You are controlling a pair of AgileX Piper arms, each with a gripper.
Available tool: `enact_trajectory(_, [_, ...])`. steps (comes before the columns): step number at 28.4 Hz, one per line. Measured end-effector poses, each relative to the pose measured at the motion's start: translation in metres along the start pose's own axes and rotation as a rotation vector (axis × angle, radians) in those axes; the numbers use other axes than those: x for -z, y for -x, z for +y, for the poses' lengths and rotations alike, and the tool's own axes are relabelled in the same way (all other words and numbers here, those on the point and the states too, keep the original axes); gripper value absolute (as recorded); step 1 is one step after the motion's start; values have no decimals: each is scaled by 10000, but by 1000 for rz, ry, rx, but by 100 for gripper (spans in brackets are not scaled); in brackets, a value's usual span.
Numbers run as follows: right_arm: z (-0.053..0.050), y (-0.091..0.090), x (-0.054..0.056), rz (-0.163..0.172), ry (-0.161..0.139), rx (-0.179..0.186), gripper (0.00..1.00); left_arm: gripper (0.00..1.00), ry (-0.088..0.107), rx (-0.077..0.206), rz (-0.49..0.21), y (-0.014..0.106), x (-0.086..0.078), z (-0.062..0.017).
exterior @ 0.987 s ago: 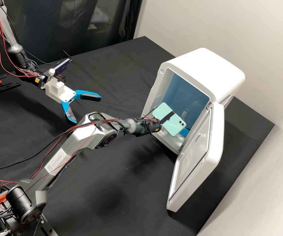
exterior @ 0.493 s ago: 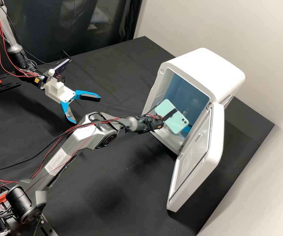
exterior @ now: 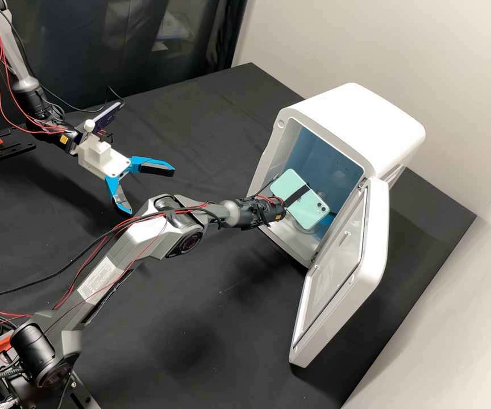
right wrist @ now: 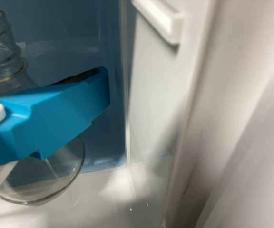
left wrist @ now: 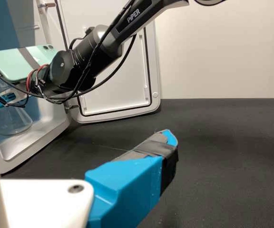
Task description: Take the flask out of the incubator
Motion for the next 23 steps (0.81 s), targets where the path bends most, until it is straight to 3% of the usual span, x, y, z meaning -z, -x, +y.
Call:
enact_trajectory(7, [3,-1,3,1,24,-1,0,100,0,0,0,0,0,0])
enact_trajectory(23, [3,-1,3,1,24,-1,0,100,0,0,0,0,0,0])
